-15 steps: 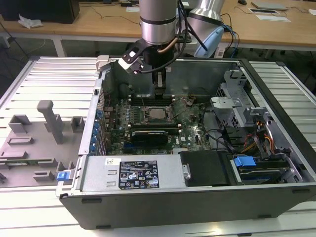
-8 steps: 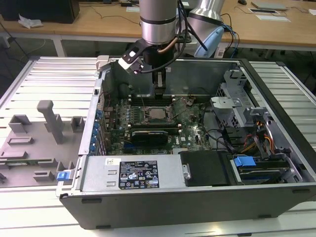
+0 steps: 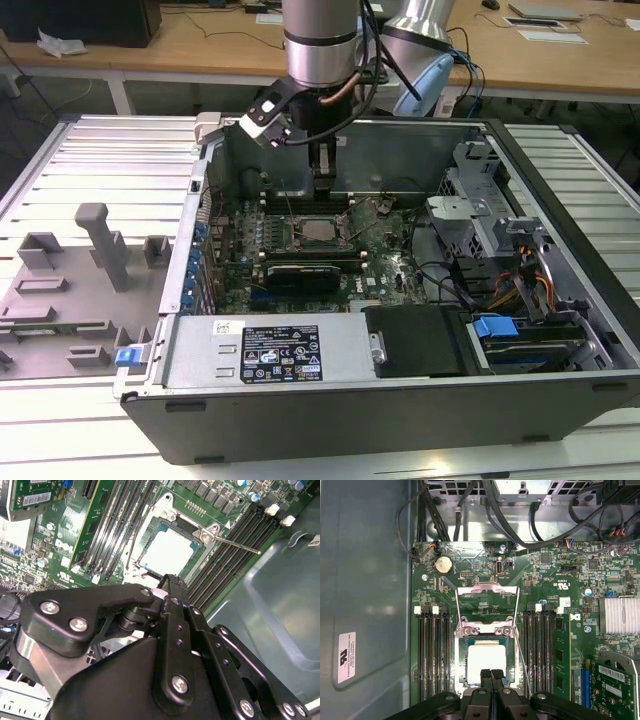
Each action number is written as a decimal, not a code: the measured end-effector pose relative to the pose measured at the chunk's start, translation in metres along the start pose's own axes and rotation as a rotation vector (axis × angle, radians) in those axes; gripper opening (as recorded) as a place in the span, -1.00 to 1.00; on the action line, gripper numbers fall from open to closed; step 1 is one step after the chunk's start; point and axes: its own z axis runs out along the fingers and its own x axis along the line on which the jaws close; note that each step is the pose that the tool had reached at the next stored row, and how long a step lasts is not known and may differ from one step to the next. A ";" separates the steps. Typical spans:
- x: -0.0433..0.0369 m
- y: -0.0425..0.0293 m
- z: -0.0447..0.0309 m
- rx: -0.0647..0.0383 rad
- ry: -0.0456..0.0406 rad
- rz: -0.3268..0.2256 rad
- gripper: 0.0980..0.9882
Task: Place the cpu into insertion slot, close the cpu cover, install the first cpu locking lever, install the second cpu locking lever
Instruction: 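Close the cpu cover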
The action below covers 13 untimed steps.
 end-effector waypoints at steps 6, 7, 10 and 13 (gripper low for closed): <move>0.0002 0.0240 0.0017 0.001 -0.0003 0.000 -0.98; 0.0002 0.0295 0.0022 0.001 -0.0002 0.000 -0.98; 0.0004 0.0426 0.0032 0.001 -0.0003 0.000 -0.98; 0.0006 0.0654 0.0049 0.002 -0.0003 0.000 -0.98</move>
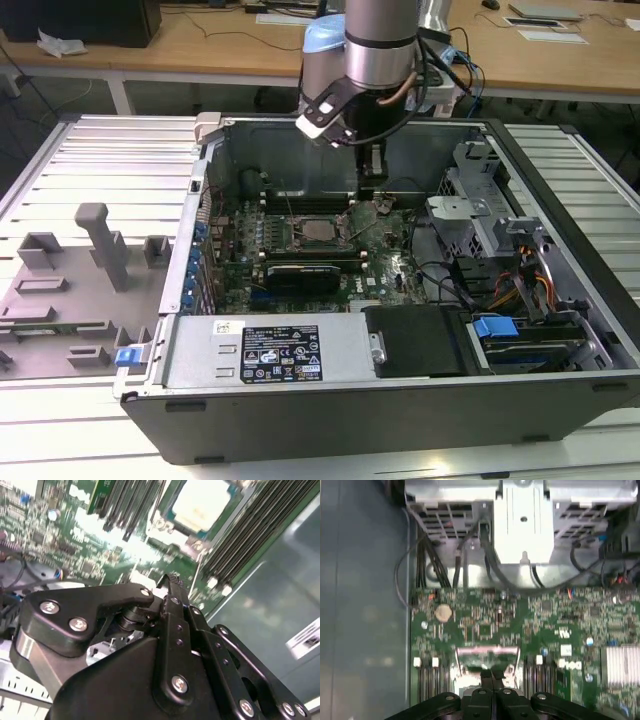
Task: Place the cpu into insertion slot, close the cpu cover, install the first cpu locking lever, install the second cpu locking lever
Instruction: 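Close the cpu cover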
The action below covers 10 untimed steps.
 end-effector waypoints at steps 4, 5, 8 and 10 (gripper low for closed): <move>0.0002 0.0197 0.0016 0.001 0.0002 0.000 -0.98; 0.0003 0.0254 0.0020 0.001 0.0001 0.000 -0.98; 0.0003 0.0336 0.0031 0.001 0.0000 0.000 -0.98; 0.0003 0.0340 0.0055 0.002 -0.0001 0.000 -0.98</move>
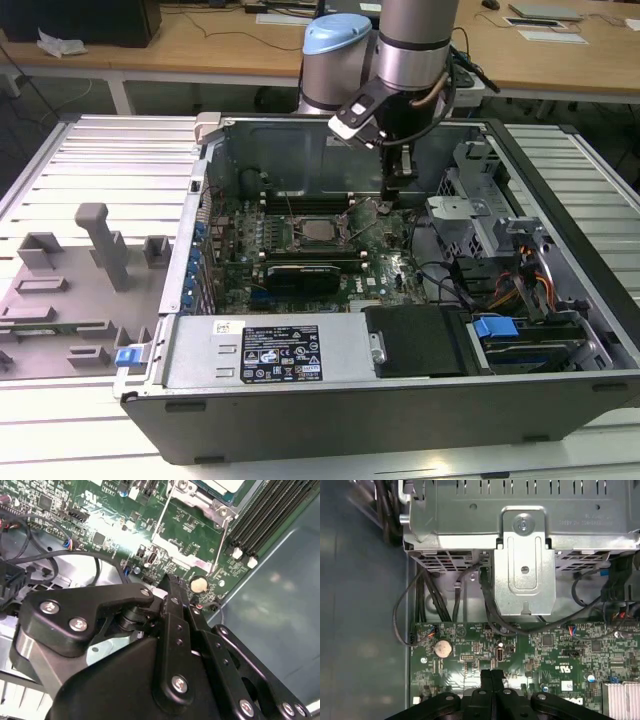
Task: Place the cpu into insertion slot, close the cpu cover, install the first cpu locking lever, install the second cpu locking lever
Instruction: 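Close the cpu cover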
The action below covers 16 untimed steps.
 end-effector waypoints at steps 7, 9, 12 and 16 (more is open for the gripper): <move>-0.0001 0.0001 0.0159 0.012 0.0000 0.000 -0.98; -0.0001 0.0006 0.0186 0.014 0.0001 0.000 -0.98; -0.0001 0.0008 0.0237 0.018 -0.0001 0.000 -0.98; -0.0001 0.0009 0.0257 0.026 0.0000 0.000 -0.98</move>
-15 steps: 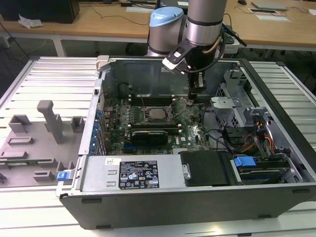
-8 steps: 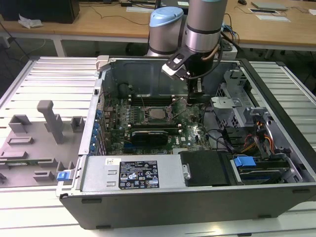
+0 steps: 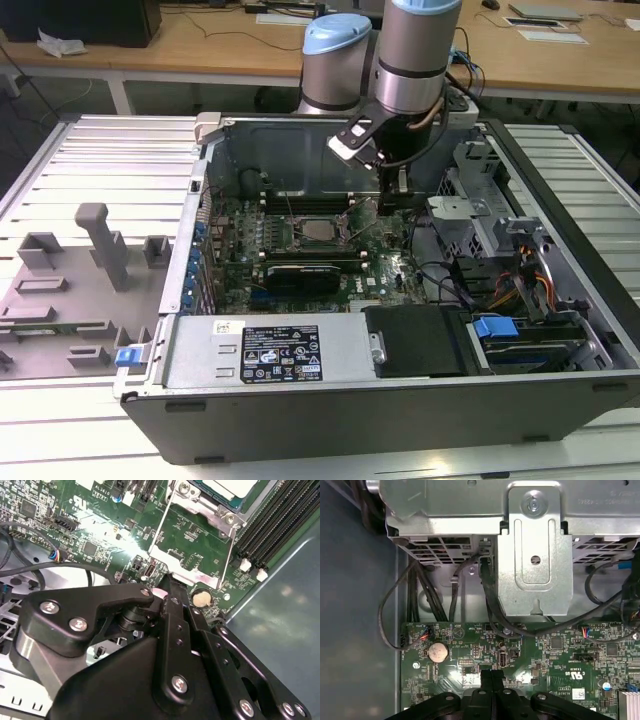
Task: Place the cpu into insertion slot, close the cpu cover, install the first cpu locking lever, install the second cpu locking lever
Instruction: 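Close the cpu cover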
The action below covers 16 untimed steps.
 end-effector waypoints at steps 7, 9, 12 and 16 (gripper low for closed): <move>0.0000 0.0023 0.0005 0.125 -0.0015 0.001 -0.98; 0.0000 0.0016 0.0006 0.125 -0.0012 0.001 -0.98; -0.0001 -0.0080 0.0001 0.123 -0.0003 0.001 -0.98; -0.0003 -0.0201 -0.0005 0.121 -0.0003 0.001 -0.98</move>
